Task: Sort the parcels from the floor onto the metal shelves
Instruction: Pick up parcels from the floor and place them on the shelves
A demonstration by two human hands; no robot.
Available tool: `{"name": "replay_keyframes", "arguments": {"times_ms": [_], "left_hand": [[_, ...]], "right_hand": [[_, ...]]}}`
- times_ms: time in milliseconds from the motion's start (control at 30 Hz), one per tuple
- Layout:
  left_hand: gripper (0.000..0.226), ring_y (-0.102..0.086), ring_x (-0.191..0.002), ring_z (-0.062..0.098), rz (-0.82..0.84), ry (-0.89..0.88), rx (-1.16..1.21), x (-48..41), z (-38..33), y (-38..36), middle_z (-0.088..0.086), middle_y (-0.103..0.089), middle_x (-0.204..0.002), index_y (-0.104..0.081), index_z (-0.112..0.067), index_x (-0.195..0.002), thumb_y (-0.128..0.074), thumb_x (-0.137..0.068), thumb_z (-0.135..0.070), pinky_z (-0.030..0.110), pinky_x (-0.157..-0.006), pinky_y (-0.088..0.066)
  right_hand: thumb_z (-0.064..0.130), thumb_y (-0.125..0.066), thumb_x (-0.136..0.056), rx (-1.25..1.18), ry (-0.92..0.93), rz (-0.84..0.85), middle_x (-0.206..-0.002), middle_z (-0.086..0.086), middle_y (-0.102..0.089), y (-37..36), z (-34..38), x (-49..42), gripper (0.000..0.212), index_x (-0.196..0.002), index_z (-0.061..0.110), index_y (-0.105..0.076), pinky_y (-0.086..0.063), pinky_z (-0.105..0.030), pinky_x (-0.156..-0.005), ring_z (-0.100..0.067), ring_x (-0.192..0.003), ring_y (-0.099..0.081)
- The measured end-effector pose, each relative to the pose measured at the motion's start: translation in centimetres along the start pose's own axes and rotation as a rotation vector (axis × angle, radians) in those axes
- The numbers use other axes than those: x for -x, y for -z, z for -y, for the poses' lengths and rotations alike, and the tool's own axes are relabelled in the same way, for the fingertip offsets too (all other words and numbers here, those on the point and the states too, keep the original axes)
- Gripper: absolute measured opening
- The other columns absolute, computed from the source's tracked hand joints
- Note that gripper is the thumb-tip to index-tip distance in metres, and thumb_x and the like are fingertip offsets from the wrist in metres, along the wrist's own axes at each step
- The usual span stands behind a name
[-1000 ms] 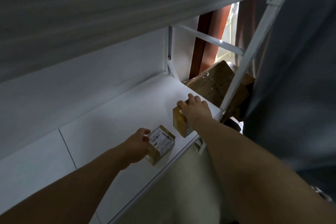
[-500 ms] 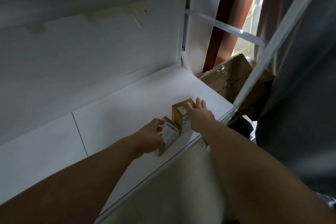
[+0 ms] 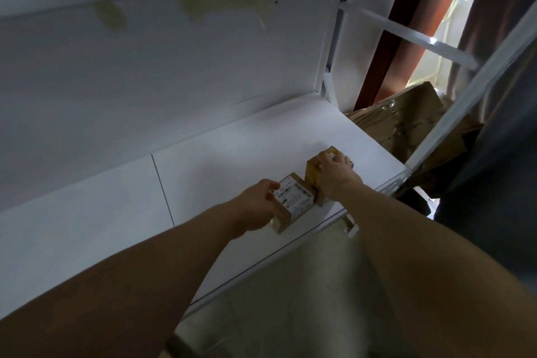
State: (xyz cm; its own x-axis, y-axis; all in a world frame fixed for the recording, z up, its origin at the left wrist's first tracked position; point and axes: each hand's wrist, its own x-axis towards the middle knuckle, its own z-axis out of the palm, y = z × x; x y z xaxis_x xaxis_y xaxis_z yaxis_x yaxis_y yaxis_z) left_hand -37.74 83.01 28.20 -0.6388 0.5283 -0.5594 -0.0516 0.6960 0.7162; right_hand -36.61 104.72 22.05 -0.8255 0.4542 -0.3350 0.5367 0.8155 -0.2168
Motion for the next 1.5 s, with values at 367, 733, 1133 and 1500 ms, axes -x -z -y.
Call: {"name": "replay_keyframes", "arguments": {"times_ms": [367,733,1133,1500], "left_hand": [[0.047,-0.049,-0.126,0.026,-0.094,0.027,-0.069,7.8,5.8,2.1,0.010,-0.047,-0.142,-0.050,-0.014,-0.139,-0.051,-0.094,0.000,0.041,-0.106,-0.044],[0.024,-0.065,-0.084,0.020,-0.248,0.291,0.191,31.0,26.9,2.5,0.015,-0.069,-0.106,-0.065,-0.008,-0.115,-0.063,-0.091,-0.004,0.027,-0.064,-0.054],[0.017,-0.053,-0.068,0.019,-0.528,0.601,0.457,50.3,48.7,-0.4,0.016,-0.070,-0.102,-0.069,-0.002,-0.102,-0.069,-0.089,-0.013,0.025,-0.050,-0.040],[0.010,-0.056,-0.050,0.013,-0.511,0.803,0.823,45.9,63.7,-9.1,0.014,-0.069,-0.089,-0.059,-0.010,-0.085,-0.060,-0.094,-0.007,0.015,-0.038,-0.040]], "right_hand": [[0.036,-0.053,-0.097,-0.248,0.073,-0.182,-0.090,-0.005,-0.061,-2.4,9.0,10.8,0.026,-0.101,0.012,-0.063,-0.054,-0.036,-0.075,-0.022,-0.083,-0.060],[0.031,-0.059,-0.093,-0.175,0.323,0.228,-0.069,-0.003,-0.060,-16.7,24.0,33.2,0.028,-0.074,0.012,-0.064,-0.041,-0.026,-0.059,-0.023,-0.072,-0.059],[0.019,-0.060,-0.097,-0.034,0.439,0.717,-0.084,-0.013,-0.070,-34.7,35.6,51.3,0.019,-0.084,0.006,-0.067,-0.056,-0.035,-0.067,-0.020,-0.066,-0.061],[0.026,-0.051,-0.100,0.128,0.439,0.782,-0.106,-0.019,-0.067,-51.5,34.3,51.4,0.027,-0.102,0.005,-0.067,-0.051,-0.040,-0.087,-0.037,-0.109,-0.064]]}}
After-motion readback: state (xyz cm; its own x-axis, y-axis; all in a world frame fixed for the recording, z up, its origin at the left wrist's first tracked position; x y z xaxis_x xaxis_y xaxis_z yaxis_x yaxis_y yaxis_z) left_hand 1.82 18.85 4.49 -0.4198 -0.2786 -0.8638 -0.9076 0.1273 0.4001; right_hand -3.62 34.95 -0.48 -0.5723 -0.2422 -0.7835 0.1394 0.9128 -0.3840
